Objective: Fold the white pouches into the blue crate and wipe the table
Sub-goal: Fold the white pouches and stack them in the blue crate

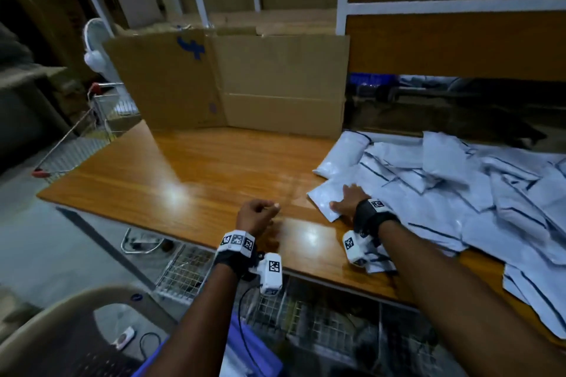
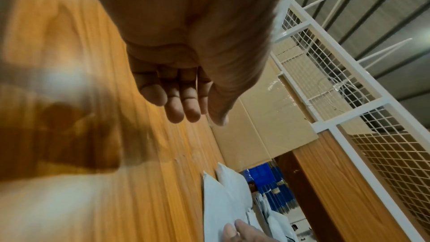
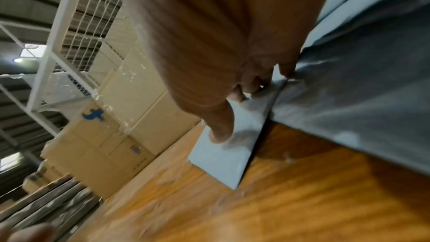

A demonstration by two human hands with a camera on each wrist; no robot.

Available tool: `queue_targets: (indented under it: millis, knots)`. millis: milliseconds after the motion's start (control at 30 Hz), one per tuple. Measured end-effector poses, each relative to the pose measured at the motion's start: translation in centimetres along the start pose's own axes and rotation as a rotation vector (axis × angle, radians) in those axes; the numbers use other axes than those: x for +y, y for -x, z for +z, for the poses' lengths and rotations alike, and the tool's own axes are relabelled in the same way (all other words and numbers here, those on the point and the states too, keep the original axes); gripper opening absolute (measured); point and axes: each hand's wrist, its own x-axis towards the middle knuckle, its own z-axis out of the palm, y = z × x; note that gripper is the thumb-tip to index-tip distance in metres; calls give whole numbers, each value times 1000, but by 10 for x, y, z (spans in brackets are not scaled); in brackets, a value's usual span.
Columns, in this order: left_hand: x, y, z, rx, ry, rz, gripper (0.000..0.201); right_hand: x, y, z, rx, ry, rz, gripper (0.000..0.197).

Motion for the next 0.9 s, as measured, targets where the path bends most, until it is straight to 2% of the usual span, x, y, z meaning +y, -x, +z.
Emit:
queue_targets:
  millis: [67,200,300,433,533,600,667,733,767,800,900]
  knots:
    - [-8,-3,-7,37,-28,-31,17,-10,2,12,-36,27,-39,84]
    - [-27,-7,-24,106,-82,-122,19,-47,23,34,-156,90,-267,70]
    - [-35,-5,-32,145,-148,-124,24,-68,39,42,-241,104,-382,65]
    - [-31,8,-35,176,-245,-111,29,-80,50,45,-297,-45,-529,46]
    - [-28,15,-31,184,-229,-98,34,-83,51,40,-294,-144,-606,41]
    - [-26,17,-26,186,-248,-120,35,-83,42,34,-175,-234,-560,35]
    - [-24,17,-21,167,-283,-154,36,-78,20,27,64,-352,-412,26]
    - [-26,15,-20,160,-320,-159,35,-69,-7,15,256,-395,-243,25]
    - [-27,15,-20,173,-331,-153,33,-64,-22,9,289,-363,-180,33]
    - [-28,14,-22,190,-338,-147,32,-59,-36,2,261,-292,-123,44]
    - [-33,13,-28,245,-317,-139,32,-48,-72,-9,91,-73,-6,75]
